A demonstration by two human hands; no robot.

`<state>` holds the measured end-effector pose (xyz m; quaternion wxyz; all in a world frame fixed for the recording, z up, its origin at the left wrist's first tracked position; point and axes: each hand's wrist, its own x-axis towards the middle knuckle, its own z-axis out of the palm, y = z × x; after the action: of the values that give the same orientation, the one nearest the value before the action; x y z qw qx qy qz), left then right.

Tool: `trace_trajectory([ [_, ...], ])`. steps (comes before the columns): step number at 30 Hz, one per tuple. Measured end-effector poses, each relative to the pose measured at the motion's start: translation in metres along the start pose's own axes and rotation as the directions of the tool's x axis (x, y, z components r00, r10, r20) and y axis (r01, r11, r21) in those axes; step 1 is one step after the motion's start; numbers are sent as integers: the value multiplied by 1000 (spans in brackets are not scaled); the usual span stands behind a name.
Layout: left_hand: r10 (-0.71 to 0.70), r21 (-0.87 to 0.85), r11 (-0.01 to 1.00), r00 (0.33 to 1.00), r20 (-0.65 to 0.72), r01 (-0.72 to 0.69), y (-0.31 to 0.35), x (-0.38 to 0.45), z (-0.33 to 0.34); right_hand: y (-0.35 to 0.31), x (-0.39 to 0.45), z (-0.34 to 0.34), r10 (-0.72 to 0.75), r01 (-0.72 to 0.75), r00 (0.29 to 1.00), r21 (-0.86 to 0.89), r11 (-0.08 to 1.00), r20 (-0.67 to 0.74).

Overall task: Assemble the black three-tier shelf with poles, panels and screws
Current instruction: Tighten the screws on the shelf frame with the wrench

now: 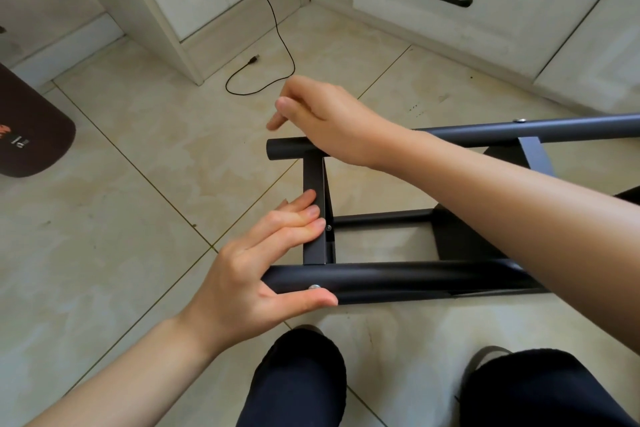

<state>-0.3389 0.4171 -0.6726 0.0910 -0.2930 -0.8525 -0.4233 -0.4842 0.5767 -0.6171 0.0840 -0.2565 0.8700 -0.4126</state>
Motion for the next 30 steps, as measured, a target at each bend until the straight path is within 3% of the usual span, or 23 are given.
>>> trace_trajectory([
  [3,-7,1,1000,1000,-12,7,-1,-1,2,-2,-11,-12,-18,26,995,75,997,-103],
  [6,-16,-4,1000,1000,-23,16,-1,-2,3,-2,-32,-24,-40,62,992,188,980,-120],
  [12,-11,2,1000,1000,-28,11,1,-1,3,13,-80,-32,41,-91,990,399,912,133],
  [17,5,34,999,999,-33,-4,0,-1,3,34,-98,-27,179,-343,903,403,848,391],
  [30,10,55,998,999,-35,-8,1,0,4,33,-88,-3,275,-507,778,306,806,565],
])
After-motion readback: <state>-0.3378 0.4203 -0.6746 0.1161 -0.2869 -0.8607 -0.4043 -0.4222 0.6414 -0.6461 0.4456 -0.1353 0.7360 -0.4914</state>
